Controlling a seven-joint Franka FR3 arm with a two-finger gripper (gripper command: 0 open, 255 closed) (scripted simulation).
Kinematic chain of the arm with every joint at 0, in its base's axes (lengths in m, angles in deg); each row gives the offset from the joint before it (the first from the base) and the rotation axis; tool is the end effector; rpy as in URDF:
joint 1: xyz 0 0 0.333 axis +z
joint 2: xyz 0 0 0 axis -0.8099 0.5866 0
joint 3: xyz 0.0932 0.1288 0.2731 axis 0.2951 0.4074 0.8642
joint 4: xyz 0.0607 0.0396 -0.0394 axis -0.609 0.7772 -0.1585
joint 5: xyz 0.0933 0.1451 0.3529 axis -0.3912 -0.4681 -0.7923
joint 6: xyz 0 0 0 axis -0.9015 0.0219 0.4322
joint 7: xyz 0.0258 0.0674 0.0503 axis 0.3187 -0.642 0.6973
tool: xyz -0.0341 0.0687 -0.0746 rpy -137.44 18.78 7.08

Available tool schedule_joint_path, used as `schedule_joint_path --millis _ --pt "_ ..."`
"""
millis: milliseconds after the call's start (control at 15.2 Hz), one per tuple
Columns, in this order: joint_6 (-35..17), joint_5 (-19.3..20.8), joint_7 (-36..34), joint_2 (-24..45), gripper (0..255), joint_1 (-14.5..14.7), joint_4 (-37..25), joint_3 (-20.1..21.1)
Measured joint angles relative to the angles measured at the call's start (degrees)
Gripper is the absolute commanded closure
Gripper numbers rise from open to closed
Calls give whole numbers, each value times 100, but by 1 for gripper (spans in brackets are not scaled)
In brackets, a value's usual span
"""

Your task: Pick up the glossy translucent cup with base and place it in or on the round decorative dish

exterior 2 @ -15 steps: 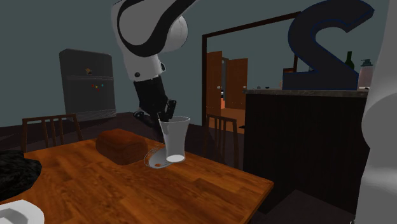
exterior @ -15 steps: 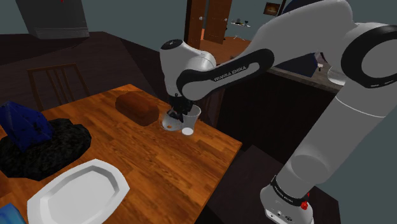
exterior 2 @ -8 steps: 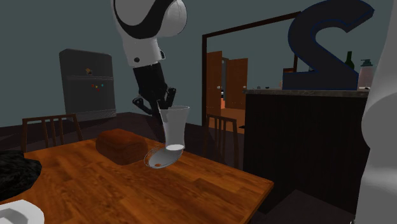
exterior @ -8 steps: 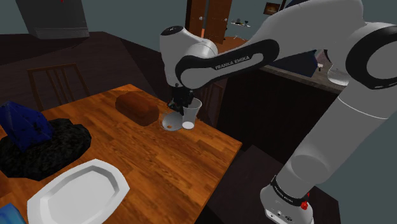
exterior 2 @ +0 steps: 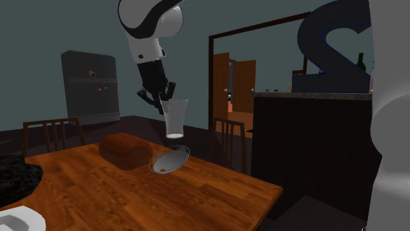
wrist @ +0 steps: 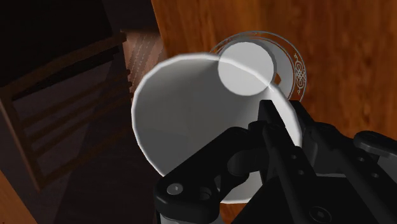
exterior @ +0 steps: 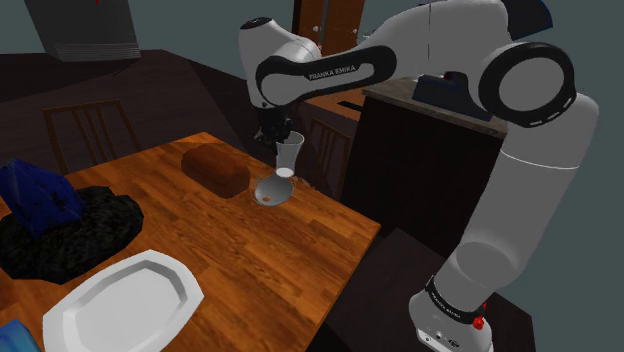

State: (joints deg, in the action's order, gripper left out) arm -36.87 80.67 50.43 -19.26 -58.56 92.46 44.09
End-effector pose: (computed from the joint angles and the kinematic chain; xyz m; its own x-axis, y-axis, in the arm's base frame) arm 0.5785 0.1783 0.4634 0.9990 -0.0294 0.0350 -0.0377 -0.9627 0.2678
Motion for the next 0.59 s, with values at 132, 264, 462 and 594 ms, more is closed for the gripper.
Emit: schedule_joint_path --millis 132,264,462,594 --pt "185 143 115 385 255 8 -561 -65" --pt "449 282 235 806 255 62 -1239 -124" --pt "449 352 305 1005 255 48 -1444 -177" --pt "347 375 270 1047 255 48 -1374 -185"
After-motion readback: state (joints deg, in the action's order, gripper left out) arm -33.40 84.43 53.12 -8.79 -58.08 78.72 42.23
